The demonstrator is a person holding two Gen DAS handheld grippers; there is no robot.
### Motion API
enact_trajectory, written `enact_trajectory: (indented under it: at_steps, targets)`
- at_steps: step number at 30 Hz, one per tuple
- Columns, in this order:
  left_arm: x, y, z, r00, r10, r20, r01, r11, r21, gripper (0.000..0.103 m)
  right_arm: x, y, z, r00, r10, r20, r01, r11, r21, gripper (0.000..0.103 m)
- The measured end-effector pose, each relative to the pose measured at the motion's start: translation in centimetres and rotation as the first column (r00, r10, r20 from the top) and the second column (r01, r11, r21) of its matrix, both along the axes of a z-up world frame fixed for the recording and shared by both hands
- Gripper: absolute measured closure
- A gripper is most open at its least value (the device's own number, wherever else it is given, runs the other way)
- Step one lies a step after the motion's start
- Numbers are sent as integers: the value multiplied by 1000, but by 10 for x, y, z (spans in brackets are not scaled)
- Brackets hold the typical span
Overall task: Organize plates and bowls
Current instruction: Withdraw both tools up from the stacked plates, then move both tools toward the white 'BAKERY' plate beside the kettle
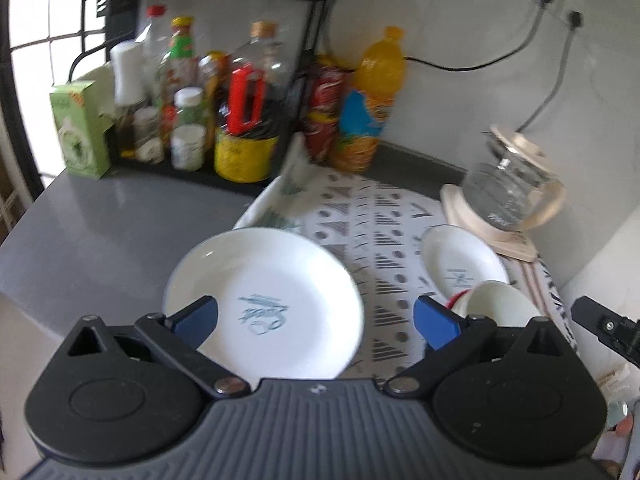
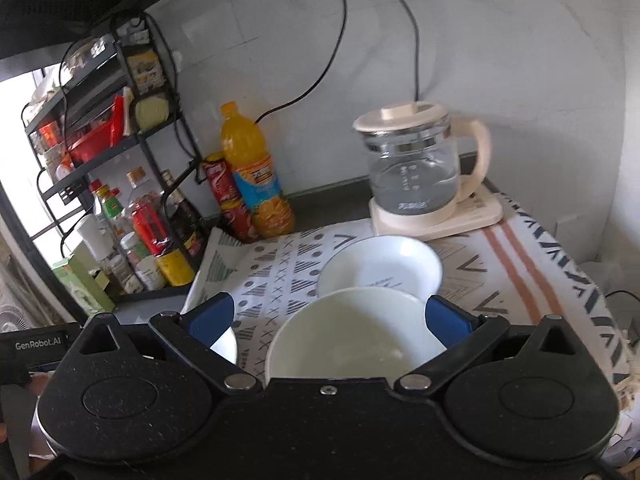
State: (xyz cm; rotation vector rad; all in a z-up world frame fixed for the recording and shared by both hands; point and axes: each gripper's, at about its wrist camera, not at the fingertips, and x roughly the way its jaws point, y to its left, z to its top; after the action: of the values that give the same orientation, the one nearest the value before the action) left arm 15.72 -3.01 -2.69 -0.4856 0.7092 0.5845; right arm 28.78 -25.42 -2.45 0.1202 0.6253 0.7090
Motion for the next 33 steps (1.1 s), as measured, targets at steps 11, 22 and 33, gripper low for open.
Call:
enact_trajectory:
  at_steps: [11, 22, 33]
  targets:
    - [36, -26, 2, 995, -98, 27, 98, 995, 20, 0, 22, -20, -6, 998, -55, -38, 55, 998, -7, 0]
    - [87, -21, -5, 985, -172, 3, 172, 984, -52, 0, 63, -11, -12, 991, -92, -95, 88, 995, -40, 1]
    - [145, -6, -12, 978, -198, -71, 196, 980, -41, 0, 104, 10, -18, 985, -101, -142, 93, 994, -66, 3]
